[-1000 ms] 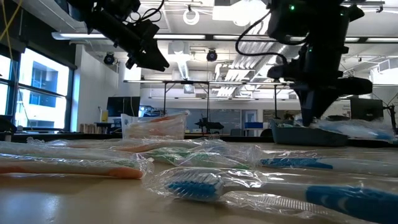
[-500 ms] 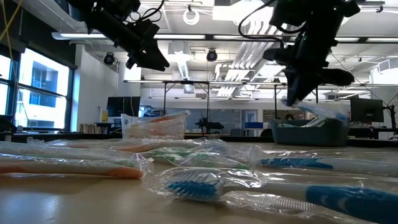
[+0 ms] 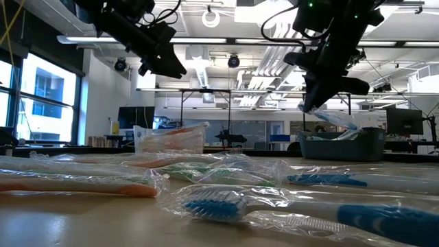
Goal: Pick & Place Toothbrushes
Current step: Put the blue toothbrush into the gray bin
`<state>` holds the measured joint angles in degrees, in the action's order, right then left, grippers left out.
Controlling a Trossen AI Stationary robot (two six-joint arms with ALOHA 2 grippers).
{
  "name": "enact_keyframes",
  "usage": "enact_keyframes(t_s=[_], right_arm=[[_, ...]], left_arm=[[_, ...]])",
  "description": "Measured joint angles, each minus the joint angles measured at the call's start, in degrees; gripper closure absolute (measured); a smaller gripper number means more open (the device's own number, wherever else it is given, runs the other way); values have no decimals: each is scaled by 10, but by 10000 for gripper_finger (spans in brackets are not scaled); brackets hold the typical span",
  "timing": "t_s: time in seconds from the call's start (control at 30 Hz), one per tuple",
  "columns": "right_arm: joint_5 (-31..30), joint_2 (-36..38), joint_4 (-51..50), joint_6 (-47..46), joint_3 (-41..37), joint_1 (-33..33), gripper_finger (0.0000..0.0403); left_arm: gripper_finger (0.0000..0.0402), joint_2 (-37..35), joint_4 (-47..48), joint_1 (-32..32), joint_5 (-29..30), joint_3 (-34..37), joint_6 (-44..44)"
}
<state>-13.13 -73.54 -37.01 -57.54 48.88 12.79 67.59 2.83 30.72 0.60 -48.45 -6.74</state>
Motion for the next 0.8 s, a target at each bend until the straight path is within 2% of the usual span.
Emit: enact_keyframes(t_s=[0.2, 0.8], right_arm=[[8, 0, 25, 51, 0, 35, 396], [48, 0, 144, 155, 0, 120, 396]], left_arm=[[259, 0, -3, 0, 25, 0, 0], [259, 0, -45, 0, 26, 0, 0]])
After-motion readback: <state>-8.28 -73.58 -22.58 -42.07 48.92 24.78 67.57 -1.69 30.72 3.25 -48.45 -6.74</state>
